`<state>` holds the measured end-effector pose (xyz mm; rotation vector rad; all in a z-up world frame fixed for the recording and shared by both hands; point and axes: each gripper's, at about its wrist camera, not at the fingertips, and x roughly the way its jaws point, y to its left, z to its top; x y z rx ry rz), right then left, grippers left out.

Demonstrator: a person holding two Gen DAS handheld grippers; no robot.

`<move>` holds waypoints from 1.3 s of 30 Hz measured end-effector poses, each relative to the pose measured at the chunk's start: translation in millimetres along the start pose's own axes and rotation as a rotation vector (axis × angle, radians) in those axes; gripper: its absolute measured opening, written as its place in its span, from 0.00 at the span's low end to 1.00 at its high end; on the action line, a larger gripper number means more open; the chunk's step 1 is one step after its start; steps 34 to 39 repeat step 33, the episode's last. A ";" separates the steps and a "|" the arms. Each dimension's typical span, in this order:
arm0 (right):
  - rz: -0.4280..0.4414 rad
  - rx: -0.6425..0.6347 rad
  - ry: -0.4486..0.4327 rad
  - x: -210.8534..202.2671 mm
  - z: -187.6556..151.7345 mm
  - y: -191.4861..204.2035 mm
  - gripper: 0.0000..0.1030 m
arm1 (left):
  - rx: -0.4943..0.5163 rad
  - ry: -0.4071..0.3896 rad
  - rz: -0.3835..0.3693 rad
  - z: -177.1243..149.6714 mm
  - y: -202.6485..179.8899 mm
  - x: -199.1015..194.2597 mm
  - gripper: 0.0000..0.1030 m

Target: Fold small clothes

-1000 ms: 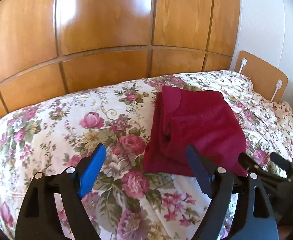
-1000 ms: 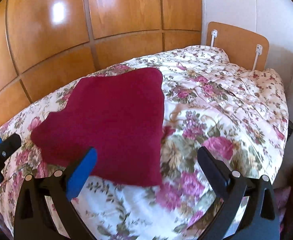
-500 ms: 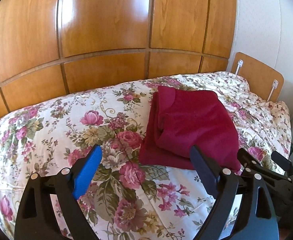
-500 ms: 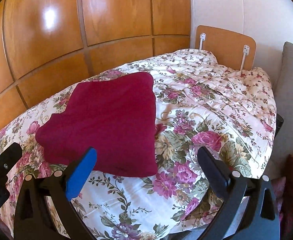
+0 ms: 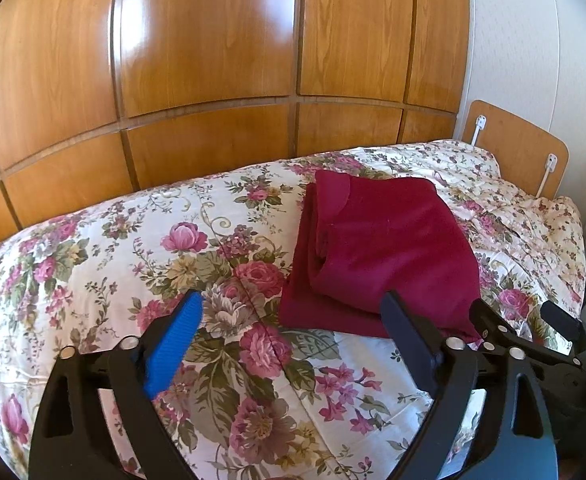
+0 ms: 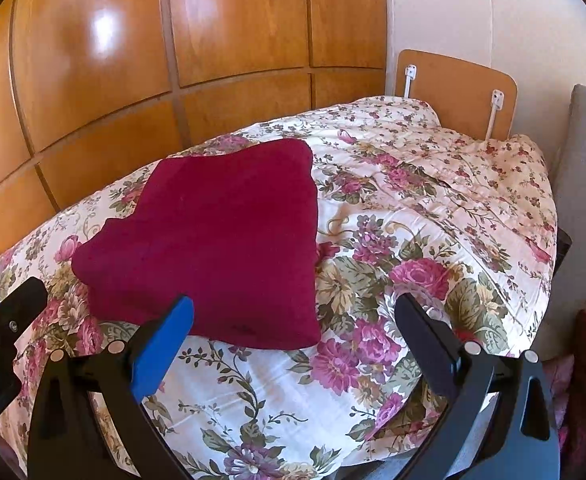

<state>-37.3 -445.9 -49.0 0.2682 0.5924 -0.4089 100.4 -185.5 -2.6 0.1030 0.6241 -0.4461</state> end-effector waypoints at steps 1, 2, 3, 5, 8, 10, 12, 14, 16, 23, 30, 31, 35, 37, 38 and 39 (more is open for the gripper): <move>0.003 0.002 0.003 0.5 0.0 0.6 0.98 | 0.003 0.000 0.000 -0.3 0.0 0.0 0.90; 0.004 0.002 0.005 0.9 -0.3 1.0 0.98 | 0.005 -0.001 0.001 -0.4 -0.1 -0.3 0.90; 0.007 0.002 0.009 1.9 -0.5 1.2 0.98 | 0.006 -0.001 0.002 -0.2 0.4 -0.1 0.90; 0.011 0.000 0.016 2.3 -1.2 2.7 0.98 | 0.004 -0.003 0.000 -0.2 1.5 -1.0 0.90; 0.015 -0.005 0.016 2.1 -2.0 4.8 0.98 | -0.004 -0.002 -0.001 0.6 2.1 -2.1 0.90; 0.017 -0.004 0.014 1.3 -1.8 5.4 0.98 | -0.005 -0.006 -0.004 1.3 2.6 -4.1 0.90; 0.018 0.001 0.011 0.6 -1.5 5.4 0.98 | 0.000 -0.012 -0.001 2.2 3.0 -6.3 0.90; 0.018 0.002 0.007 -0.4 -1.5 5.9 0.98 | 0.005 -0.018 -0.001 2.9 3.2 -8.5 0.90; 0.020 0.002 0.006 -0.7 -1.4 6.3 0.98 | 0.004 -0.024 -0.004 3.6 3.3 -10.3 0.90; 0.020 -0.005 0.012 0.1 -3.9 9.3 0.98 | 0.000 -0.048 -0.006 6.0 6.3 -12.9 0.90; 0.020 0.001 0.012 0.9 -3.5 9.4 0.98 | -0.024 0.003 0.016 3.4 10.4 -2.9 0.90; 0.020 0.001 0.009 0.6 -2.9 9.9 0.98 | -0.023 0.012 0.019 2.5 10.7 -1.0 0.90; 0.021 -0.002 0.007 0.5 -2.5 11.2 0.98 | -0.021 0.019 0.024 1.1 10.8 1.4 0.90; 0.021 -0.002 0.007 0.5 -2.5 11.2 0.98 | -0.021 0.019 0.024 1.1 10.8 1.4 0.90; 0.021 -0.002 0.007 0.5 -2.5 11.2 0.98 | -0.021 0.019 0.024 1.1 10.8 1.4 0.90; 0.021 -0.002 0.007 0.5 -2.5 11.2 0.98 | -0.021 0.019 0.024 1.1 10.8 1.4 0.90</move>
